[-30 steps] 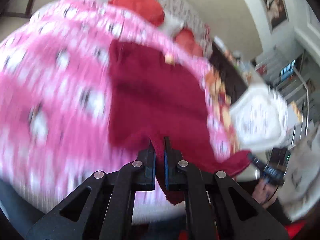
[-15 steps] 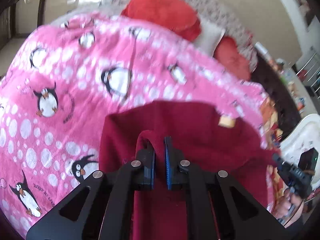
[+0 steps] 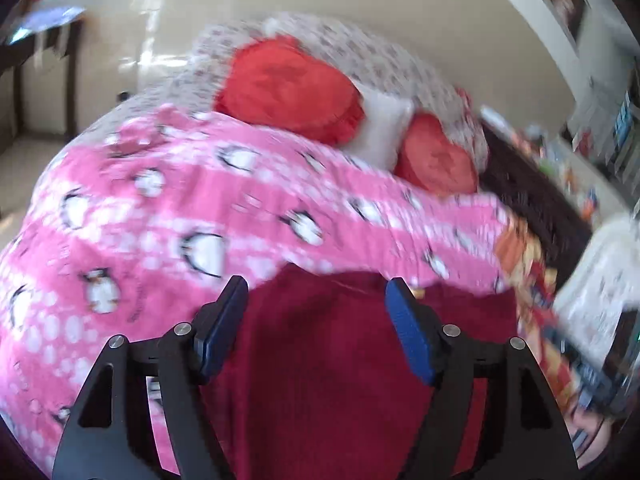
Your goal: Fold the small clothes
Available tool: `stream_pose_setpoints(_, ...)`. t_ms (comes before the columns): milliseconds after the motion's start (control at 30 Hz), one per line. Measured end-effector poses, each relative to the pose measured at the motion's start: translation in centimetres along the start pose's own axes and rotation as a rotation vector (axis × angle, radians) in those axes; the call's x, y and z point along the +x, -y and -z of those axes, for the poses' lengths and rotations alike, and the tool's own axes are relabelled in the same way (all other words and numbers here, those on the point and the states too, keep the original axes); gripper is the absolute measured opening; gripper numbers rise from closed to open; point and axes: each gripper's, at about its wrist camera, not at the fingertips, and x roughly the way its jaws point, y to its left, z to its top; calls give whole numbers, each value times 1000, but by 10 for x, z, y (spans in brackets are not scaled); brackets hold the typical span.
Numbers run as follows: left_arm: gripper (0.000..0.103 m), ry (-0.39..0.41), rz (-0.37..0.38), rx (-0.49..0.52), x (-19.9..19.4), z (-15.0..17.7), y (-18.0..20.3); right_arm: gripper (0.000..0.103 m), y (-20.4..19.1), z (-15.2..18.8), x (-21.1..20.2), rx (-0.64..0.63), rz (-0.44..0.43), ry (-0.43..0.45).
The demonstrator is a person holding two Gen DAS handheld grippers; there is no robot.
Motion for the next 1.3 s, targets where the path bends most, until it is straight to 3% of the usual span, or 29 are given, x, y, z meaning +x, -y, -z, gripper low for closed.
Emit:
stream_pose_setpoints(167, 71, -161, -173, 31, 83, 17, 10, 34, -17, -11, 67, -52, 50, -40)
stream_pose_setpoints(233, 71, -207, -228, 3, 106, 28, -3, 34, -9, -6, 100, -49, 79, -128)
stream_pose_setpoints(267, 71, -217, -231, 1, 110, 32, -7, 33, -1, 1, 117, -43, 100, -189)
stream_pose_setpoints(467, 74, -204, -280, 86, 112, 37, 5, 31, 0, 10, 120, -100, 107, -144)
stream_pose_setpoints(567, 74, -202, -306, 125, 101, 32, 21, 31, -17, -1, 100, -127, 139, -140)
stream_pose_setpoints(633, 74, -190, -302, 139, 85, 34, 31, 31, -38, -9, 62, -152, 113, -78)
stream_pose_setpoints(700, 74, -175, -306, 142, 69, 37, 39, 33, -63, -15, 18, -176, 57, -13)
stream_pose_setpoints(767, 74, -165, -310, 145, 52, 43, 45, 40, -94, -16, -34, -202, -65, 46)
stream_pose_setpoints(833, 74, -160, -320, 165, 40, 52, 54, 47, -121, -16, -66, -217, -188, 77)
stream_pose_setpoints(933, 74, -144, -332, 202, 25, 62, 68, 56, -154, -13, -89, -260, -280, 73)
stream_pose_setpoints(1067, 74, -126, -314, 220, 12, 69, 79, 56, -181, -9, -90, -295, -263, 64)
stream_pose_setpoints(1200, 74, -102, -302, 210, -5, 66, 78, 56, -179, -5, -91, -266, -257, 30)
stream_pose_setpoints(1233, 74, -97, -299, 198, -10, 63, 76, 56, -177, -3, -94, -277, -221, 42)
stream_pose_setpoints(1300, 74, -69, -290, 139, -31, 52, 69, 56, -162, -1, -92, -283, -62, 62)
